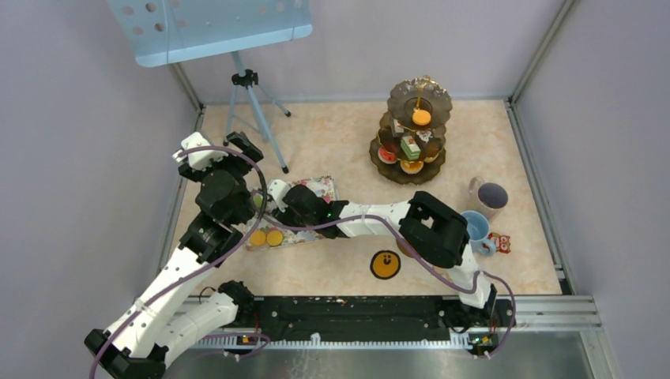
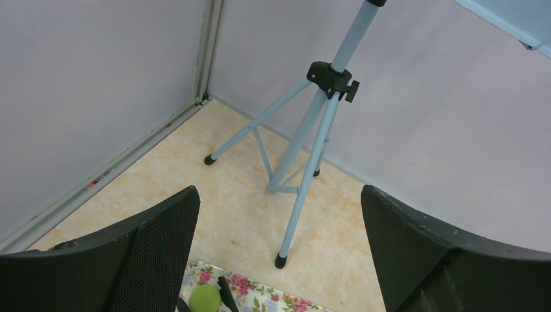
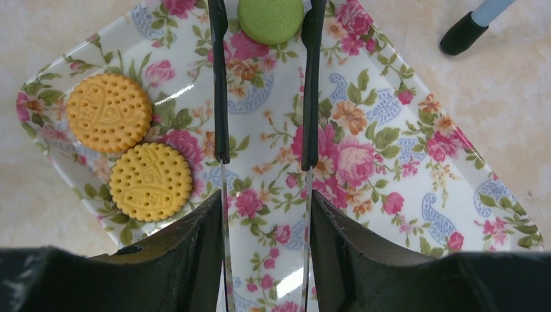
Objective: Serve the afternoon tea
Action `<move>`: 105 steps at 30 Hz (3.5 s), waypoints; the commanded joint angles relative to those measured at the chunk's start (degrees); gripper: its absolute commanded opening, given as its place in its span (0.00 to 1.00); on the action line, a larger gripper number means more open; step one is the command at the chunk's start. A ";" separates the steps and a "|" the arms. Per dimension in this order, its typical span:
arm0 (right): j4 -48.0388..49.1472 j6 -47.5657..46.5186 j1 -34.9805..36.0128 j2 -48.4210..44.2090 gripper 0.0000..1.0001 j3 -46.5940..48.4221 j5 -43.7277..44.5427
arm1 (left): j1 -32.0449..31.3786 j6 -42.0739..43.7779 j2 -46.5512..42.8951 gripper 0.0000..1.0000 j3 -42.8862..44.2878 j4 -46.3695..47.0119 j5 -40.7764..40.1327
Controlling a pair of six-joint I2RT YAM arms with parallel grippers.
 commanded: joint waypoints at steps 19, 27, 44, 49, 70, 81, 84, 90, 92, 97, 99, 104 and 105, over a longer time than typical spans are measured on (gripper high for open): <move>-0.36 -0.71 0.92 0.62 0.44 2.89 0.96 | 0.31 0.64 1.10 0.99 -0.03 2.58 1.49; 0.10 0.22 1.12 -3.20 0.27 0.08 2.59 | 0.28 0.37 1.51 0.99 0.04 2.32 1.90; -5.45 6.09 -1.57 -49.44 0.04 -27.42 20.54 | 0.73 -0.27 2.83 0.99 0.13 1.80 2.61; -11.88 4.46 -10.19 -56.07 0.05 -22.84 22.22 | 0.99 -1.06 3.61 0.99 0.50 1.04 3.65; -29.48 12.60 -31.33 -43.86 0.11 -2.31 16.21 | 1.06 -1.39 3.66 0.99 0.71 0.56 5.11; -29.83 12.20 -31.53 -45.70 0.43 -2.52 15.40 | 1.09 -1.39 3.94 0.99 0.72 0.56 4.94; -29.84 11.99 -31.53 -47.70 0.47 -2.98 15.79 | 1.00 -1.45 3.96 0.99 0.76 0.53 5.11; -29.60 10.66 -31.41 -51.20 0.46 -3.09 15.25 | 1.10 -1.47 4.13 0.99 0.71 0.47 5.12; -28.09 9.06 -30.91 -52.67 0.45 -3.87 12.61 | 1.12 -1.47 4.14 0.99 0.76 0.47 5.05; -25.00 2.45 -25.71 -51.56 0.44 -5.39 -4.52 | 1.09 -1.39 4.22 0.99 0.76 0.47 4.60; -23.13 1.37 -21.79 -49.21 0.44 -6.66 -6.71 | 1.11 -1.30 4.18 0.99 0.72 0.47 4.15; -16.53 1.40 -12.31 -43.06 0.41 -10.82 -1.69 | 1.13 -1.13 3.71 0.99 0.73 0.53 3.28; -14.36 2.11 -10.67 -42.73 0.41 -12.23 3.23 | 1.05 -1.08 3.68 0.99 0.72 0.62 3.32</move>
